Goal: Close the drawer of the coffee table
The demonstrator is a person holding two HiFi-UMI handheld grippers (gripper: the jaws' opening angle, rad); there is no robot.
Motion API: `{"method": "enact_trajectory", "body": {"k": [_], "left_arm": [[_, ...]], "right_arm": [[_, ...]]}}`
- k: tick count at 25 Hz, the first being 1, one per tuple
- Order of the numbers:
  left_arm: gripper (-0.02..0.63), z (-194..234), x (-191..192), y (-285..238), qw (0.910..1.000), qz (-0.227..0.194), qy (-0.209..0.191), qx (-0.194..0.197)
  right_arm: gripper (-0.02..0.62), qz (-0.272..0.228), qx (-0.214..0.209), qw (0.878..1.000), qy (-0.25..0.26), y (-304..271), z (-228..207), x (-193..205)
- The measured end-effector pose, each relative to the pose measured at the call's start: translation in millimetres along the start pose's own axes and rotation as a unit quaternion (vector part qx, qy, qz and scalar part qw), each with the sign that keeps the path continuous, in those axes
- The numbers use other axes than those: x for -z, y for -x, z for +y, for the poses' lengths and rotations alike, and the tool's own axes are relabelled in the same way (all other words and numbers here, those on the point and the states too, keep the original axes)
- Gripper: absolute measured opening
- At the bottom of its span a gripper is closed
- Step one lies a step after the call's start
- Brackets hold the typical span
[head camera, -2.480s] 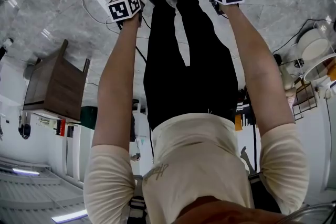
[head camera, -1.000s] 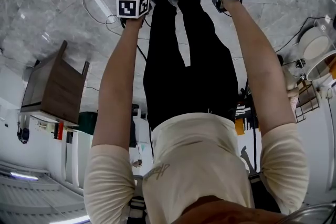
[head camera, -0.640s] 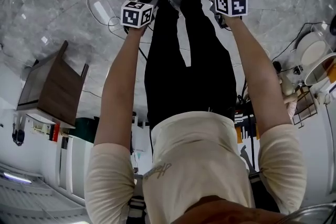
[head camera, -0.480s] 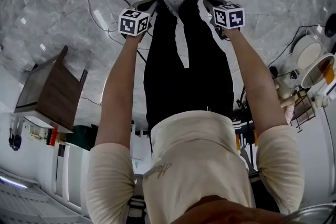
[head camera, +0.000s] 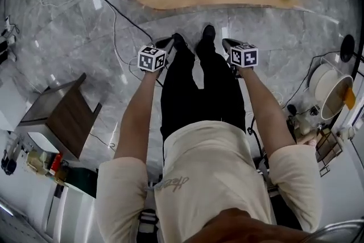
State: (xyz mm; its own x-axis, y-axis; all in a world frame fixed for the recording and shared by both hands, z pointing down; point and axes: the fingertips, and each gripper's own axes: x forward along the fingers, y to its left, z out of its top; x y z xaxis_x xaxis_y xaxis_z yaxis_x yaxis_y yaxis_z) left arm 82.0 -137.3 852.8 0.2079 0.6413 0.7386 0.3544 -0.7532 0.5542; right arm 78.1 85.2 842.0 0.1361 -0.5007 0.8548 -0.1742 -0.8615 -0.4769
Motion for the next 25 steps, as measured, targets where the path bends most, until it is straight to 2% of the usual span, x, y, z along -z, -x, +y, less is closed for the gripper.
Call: {"method": "enact_trajectory", "body": {"k": [4,9,11,16,22,25], "left_arm": [[0.005,-45,-22,35,0.9998,-0.021,0.003,0.004],[0.005,-93,-76,101,0.994,-0.108,0.014,0.005],[0.005,-108,-98,123,0.991,-0.133,-0.009,0.008],[0.005,-143,-134,179,0.9838,-0.163,-0.075,0.005],[0.005,-172,-178,236,0.9715,-0.203,-0.118,-0.032],[0.005,-190,-210,266,0.9597,-0.23,-0.155,-0.045]], "right_arm": [[-0.005,-0.031,-0.029,0.999,-0.003,46,37,-18],[-0.005,-0.097,-0.069,0.993,-0.008,108,87,-43],[-0.005,-0.118,-0.079,0.99,0.007,131,102,-53],[-0.005,-0.161,-0.08,0.98,0.085,191,143,-75],[-0.005,-0.219,-0.083,0.959,0.159,260,188,-113],[-0.005,-0.261,-0.083,0.945,0.18,292,206,-139]]}}
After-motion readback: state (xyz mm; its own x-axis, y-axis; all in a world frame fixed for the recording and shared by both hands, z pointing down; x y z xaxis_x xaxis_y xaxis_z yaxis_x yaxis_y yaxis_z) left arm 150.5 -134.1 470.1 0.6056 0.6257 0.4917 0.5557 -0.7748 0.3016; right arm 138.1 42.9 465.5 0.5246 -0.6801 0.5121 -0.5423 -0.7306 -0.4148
